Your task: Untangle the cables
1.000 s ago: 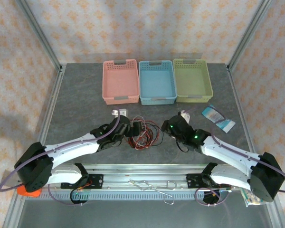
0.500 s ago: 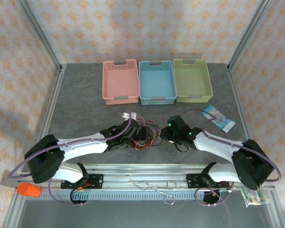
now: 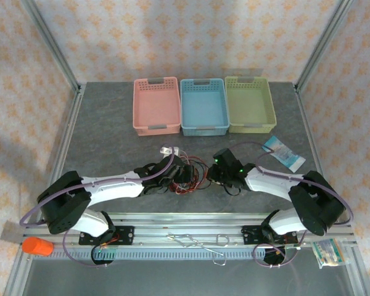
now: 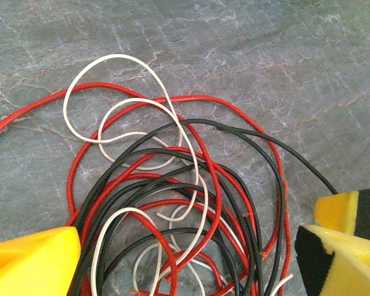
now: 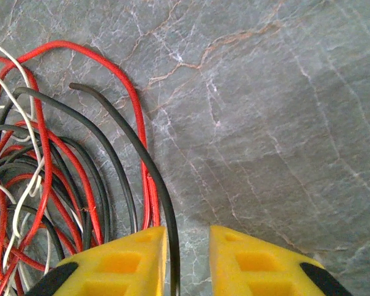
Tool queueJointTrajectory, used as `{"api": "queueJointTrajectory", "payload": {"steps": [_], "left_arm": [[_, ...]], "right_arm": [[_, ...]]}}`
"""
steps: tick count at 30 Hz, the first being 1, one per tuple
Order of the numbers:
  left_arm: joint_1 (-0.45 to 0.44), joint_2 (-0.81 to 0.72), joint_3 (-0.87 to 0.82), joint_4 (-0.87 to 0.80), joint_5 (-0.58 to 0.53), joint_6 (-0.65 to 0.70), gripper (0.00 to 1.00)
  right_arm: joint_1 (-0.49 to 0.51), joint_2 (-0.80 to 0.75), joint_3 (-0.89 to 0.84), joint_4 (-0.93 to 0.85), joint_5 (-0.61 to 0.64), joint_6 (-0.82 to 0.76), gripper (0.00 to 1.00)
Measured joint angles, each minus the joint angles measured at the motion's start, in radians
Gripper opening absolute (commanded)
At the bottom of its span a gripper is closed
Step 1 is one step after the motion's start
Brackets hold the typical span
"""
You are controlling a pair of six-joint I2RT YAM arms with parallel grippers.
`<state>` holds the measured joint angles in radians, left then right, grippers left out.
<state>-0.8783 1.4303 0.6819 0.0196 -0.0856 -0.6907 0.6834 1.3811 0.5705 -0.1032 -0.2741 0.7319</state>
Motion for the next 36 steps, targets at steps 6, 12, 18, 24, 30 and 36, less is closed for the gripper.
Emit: {"api": "queueJointTrajectory", "payload": {"steps": [6,12,18,24,30,36], "left_arm": [[0.0,0.024,0.025,-0.001,-0.005,0.0,0.99],[0.0,0.054,0.057,-0.003,-0.004,0.008,0.99],[0.0,0.069,0.072,0.005,0.023,0.023,0.99],[0.0,0.074,0.072,0.04,0.062,0.039,0.99],[-0.008,0.095,0.072,0.046,0.061,0.064,0.99],[-0.025,0.122,0.072,0.029,0.046,0.098,0.99]], "right_arm": [[0.0,-0.002,0.0,0.014,-0.007,0.002,0.07],[0.0,-0.09,-0.008,0.034,-0.011,-0.005,0.0],[0.0,-0.24,-0.045,0.076,-0.02,-0.031,0.0],[0.0,-0.316,-0.051,0.085,-0.026,-0.063,0.0],[0.0,-0.362,-0.051,0.085,-0.014,-0.077,0.0],[0.0,-0.405,-0.051,0.08,0.014,-0.08,0.0]]}}
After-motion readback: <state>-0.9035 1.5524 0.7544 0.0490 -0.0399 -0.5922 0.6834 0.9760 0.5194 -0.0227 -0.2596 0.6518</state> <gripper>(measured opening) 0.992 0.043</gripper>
